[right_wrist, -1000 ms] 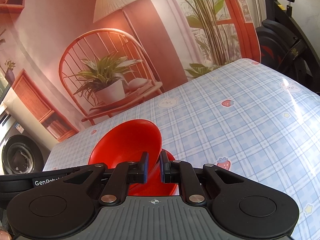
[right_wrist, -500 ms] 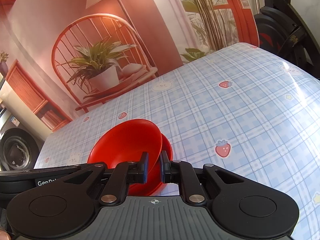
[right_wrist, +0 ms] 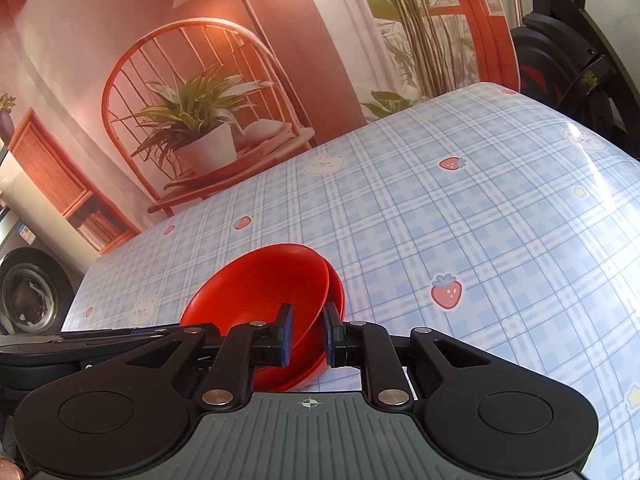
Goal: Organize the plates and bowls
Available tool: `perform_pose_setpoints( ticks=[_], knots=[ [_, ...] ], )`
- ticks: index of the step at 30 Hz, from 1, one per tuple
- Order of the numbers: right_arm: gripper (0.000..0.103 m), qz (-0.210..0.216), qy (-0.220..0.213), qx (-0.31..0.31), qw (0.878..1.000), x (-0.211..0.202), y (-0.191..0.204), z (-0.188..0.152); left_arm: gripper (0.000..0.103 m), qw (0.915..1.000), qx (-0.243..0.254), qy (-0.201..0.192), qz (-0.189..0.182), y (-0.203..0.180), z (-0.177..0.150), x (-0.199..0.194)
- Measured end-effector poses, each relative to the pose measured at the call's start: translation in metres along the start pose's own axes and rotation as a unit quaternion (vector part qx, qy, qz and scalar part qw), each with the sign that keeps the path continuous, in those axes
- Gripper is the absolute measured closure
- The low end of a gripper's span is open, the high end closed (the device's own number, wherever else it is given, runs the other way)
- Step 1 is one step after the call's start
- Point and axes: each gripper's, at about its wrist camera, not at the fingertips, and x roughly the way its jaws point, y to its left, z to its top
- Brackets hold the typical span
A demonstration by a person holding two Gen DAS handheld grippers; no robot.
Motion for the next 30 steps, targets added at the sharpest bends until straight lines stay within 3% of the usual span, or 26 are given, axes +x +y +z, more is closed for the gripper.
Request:
perform_pose_setpoints(
  ticks=[14, 18, 30],
  knots=[
    [0.084, -0.011, -0.013, -0.006, 1.000, -0.005, -0.001, 0.002, 0.079, 0.9999, -0.016, 0.001, 0.003, 0.006, 0.001, 0.002],
    [0.083, -0.017, -0.014, 0.000, 1.000, -0.004, -0.004, 0.002, 0.075, 0.9996, -0.029, 0.003, 0.003, 0.010, 0.000, 0.004],
    [0.080, -0.012, 0.003, 0.018, 1.000, 0.011, -0.012, -0.006, 0.070, 0.9978, -0.059, 0.018, -0.023, 0.020, -0.002, 0.018]
  ],
)
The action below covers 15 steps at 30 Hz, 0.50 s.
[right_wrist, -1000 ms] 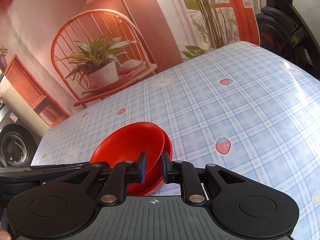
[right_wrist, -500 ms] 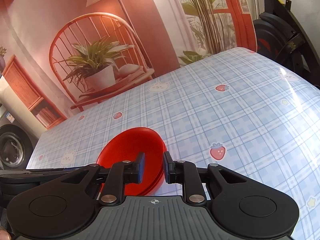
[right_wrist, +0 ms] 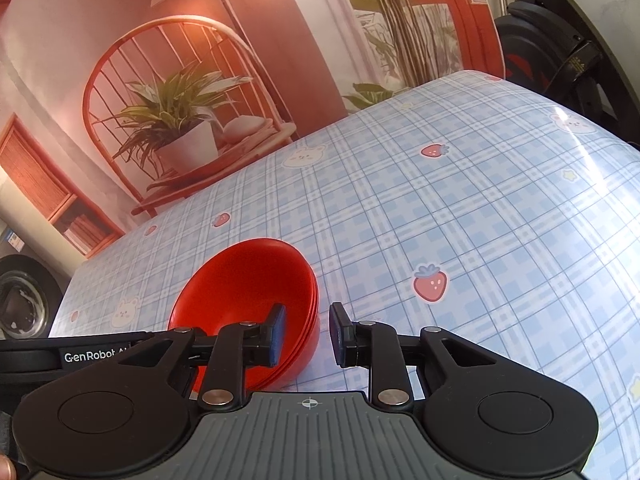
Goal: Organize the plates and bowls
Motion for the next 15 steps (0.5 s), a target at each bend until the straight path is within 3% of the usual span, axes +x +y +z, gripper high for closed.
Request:
perform_pose_setpoints(
  ticks=[15],
  knots=[
    [0.085, 0.011, 0.009, -0.003, 1.000, 0.0037, 0.0030, -0.0001, 0.076, 0.9997, 0.008, -0.005, -0.024, -0.0028, -0.0004, -0.0041]
  ],
)
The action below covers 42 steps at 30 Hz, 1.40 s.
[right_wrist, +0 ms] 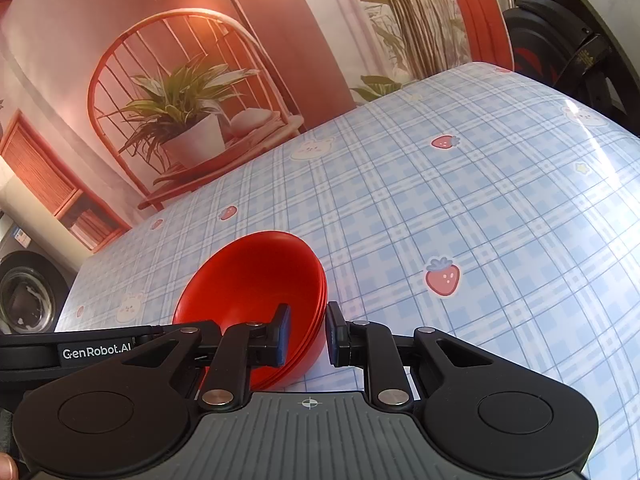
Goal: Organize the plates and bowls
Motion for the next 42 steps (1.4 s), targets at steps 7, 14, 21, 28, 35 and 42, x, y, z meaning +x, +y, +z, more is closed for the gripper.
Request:
perform_pose_setpoints(
  ticks=[7, 14, 21, 28, 35, 42],
  knots=[
    [0.085, 0.003, -0.007, -0.011, 1.000, -0.009, 0.011, 0.001, 0.076, 0.9999, -0.002, -0.015, -0.003, 0.005, 0.002, -0.017],
    [0.085, 0.006, -0.011, -0.025, 1.000, -0.017, 0.024, 0.000, 0.076, 0.9995, -0.003, -0.030, -0.004, 0.009, 0.000, -0.035],
    [0.085, 0.017, -0.017, -0.038, 0.999, -0.031, 0.046, 0.001, 0.076, 0.9985, -0.011, -0.052, -0.012, 0.019, 0.000, -0.062],
    [0.085, 0.033, -0.021, -0.055, 0.998, -0.044, 0.072, -0.003, 0.076, 0.9976, -0.010, -0.068, -0.011, 0.034, -0.011, -0.094],
    [0.085, 0.049, -0.005, -0.072, 0.996, -0.048, 0.097, -0.020, 0.076, 0.9974, -0.032, -0.064, -0.012, 0.059, -0.032, -0.115],
    [0.085, 0.049, 0.015, -0.091, 0.994, -0.046, 0.118, -0.043, 0.076, 0.9972, -0.045, -0.060, -0.006, 0.076, -0.050, -0.123]
  ],
)
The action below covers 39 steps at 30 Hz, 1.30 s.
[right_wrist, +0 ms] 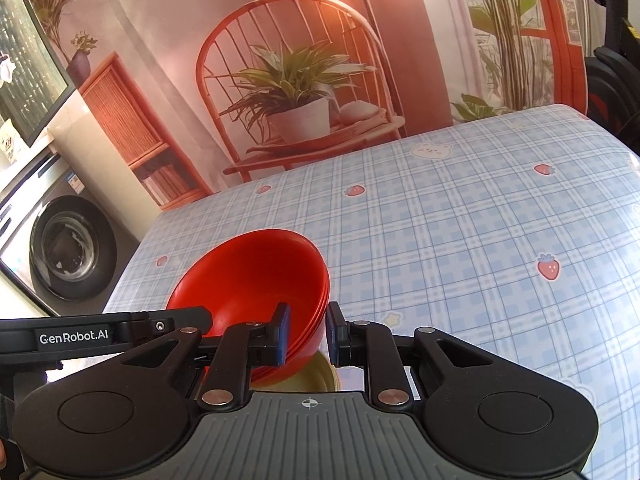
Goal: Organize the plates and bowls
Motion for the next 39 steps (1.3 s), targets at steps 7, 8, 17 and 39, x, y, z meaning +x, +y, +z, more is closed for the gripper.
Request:
perform_pose_setpoints(
  ticks=[7, 8, 17, 39],
  knots=[
    [0.085, -0.004, 0.021, -0.002, 1.000, 0.007, 0.009, -0.018, 0.076, 0.9999, -0.009, 0.006, 0.000, 0.013, -0.012, -0.002],
    [0.085, -0.005, 0.024, -0.003, 1.000, 0.008, 0.010, -0.020, 0.076, 0.9999, -0.010, 0.008, 0.000, 0.014, -0.014, -0.001],
    [0.085, -0.012, 0.048, -0.015, 0.999, 0.019, 0.019, -0.036, 0.076, 0.9995, -0.029, 0.015, 0.006, 0.027, -0.027, 0.004],
    [0.084, -0.026, 0.047, -0.020, 0.998, 0.018, 0.022, -0.039, 0.069, 0.9996, -0.014, 0.022, 0.006, 0.023, -0.029, 0.007]
  ],
)
